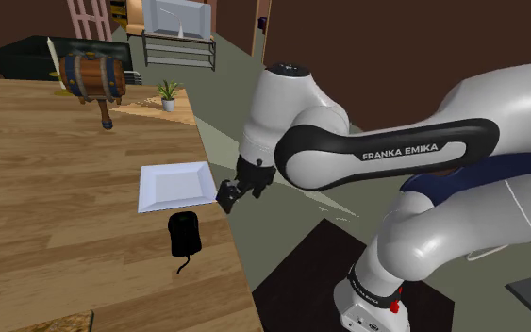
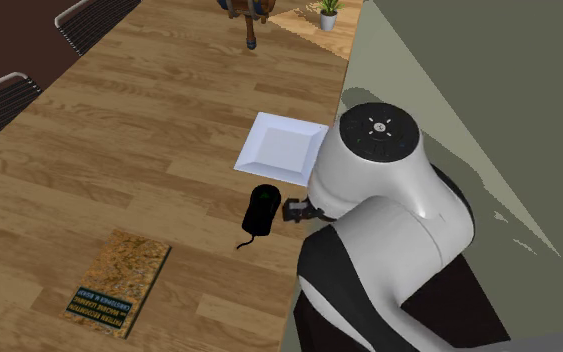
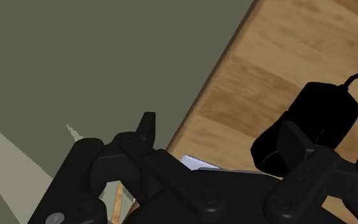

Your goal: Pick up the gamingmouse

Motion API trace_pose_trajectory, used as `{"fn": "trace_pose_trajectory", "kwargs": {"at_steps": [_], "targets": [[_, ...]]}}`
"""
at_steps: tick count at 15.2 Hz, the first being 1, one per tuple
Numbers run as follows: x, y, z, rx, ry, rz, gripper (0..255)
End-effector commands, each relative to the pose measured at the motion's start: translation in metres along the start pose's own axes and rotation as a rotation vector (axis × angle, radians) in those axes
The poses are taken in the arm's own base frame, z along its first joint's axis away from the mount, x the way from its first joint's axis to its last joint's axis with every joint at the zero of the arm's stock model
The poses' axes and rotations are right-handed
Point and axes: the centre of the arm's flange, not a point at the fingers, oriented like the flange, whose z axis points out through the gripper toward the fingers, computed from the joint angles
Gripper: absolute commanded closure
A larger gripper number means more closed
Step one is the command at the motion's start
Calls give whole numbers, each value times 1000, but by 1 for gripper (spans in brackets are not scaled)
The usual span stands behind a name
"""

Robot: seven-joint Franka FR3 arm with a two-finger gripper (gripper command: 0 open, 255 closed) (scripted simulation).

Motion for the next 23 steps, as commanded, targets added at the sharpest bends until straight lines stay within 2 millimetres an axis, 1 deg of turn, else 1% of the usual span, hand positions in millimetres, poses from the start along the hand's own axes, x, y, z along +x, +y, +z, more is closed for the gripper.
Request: {"fn": "trace_pose_trajectory", "kwargs": {"at_steps": [1, 9, 10, 17, 19, 20, 23], "targets": [[-4, -25, 12, 9, 16, 2, 0], [-14, -117, 57, 33, 75, 8, 0], [-14, -123, 60, 34, 79, 8, 0], [-21, -123, 96, 34, 79, 8, 0], [-22, -123, 99, 34, 79, 8, 0], [-22, -123, 100, 34, 79, 8, 255], [-22, -124, 100, 34, 79, 8, 255]]}}
